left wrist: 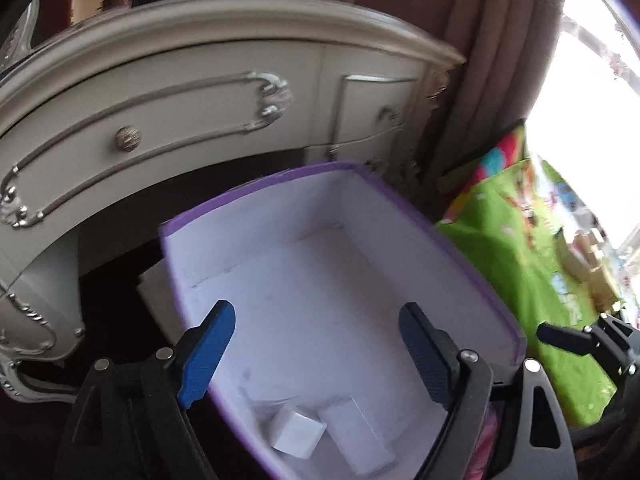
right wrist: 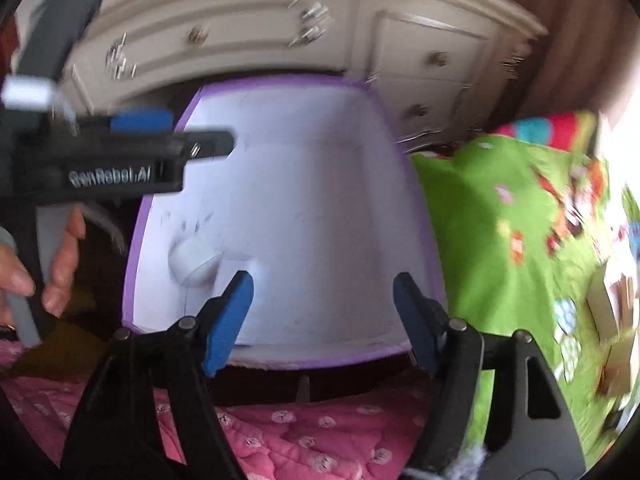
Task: Organize rigid objects
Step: 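Open the left tool over the storage box while the right tool releases the SL box, then grasp the pink binder clip with the right tool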
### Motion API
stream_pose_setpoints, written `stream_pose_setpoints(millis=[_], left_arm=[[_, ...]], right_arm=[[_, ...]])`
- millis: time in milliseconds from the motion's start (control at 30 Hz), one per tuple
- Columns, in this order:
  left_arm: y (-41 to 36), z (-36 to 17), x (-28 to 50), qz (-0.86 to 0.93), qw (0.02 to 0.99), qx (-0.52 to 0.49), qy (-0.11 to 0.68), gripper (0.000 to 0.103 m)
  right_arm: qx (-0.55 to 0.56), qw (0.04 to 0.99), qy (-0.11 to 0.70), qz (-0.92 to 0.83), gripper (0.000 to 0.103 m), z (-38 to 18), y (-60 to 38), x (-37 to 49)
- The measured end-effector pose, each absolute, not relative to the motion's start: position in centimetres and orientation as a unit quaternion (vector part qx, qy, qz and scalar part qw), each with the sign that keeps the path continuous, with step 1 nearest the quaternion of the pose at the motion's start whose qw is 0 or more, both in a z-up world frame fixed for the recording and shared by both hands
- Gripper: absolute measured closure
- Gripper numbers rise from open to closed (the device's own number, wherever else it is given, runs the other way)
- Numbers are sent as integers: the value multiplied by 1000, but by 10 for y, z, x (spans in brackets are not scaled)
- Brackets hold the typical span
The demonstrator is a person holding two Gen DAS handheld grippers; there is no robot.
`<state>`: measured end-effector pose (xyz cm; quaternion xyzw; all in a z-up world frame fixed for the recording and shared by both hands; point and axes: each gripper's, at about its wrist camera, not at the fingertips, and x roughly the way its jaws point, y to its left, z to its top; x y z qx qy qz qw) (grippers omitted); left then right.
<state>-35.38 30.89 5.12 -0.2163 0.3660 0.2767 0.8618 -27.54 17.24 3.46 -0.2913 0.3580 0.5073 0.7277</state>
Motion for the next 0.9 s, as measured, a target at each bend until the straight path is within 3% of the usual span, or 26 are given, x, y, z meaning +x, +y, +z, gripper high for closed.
stream_pose_setpoints(millis=[167,500,667,900], left_arm=[[260,64,-317,191,886,-208,368,18],[114,51,-203,-24,886,-102,452,17],[60,40,-144,-61,885,-44,459,17],[45,14,-111,-68,864,-68,495,17]], right_arm=[[-211,810,359,414,13,61,85,-215],[-71,872,441,199,13,27,-99,-85],[-59,875,449,174,13,6,-117,-31],[-87,880,434,172,14,-9,-104,5]])
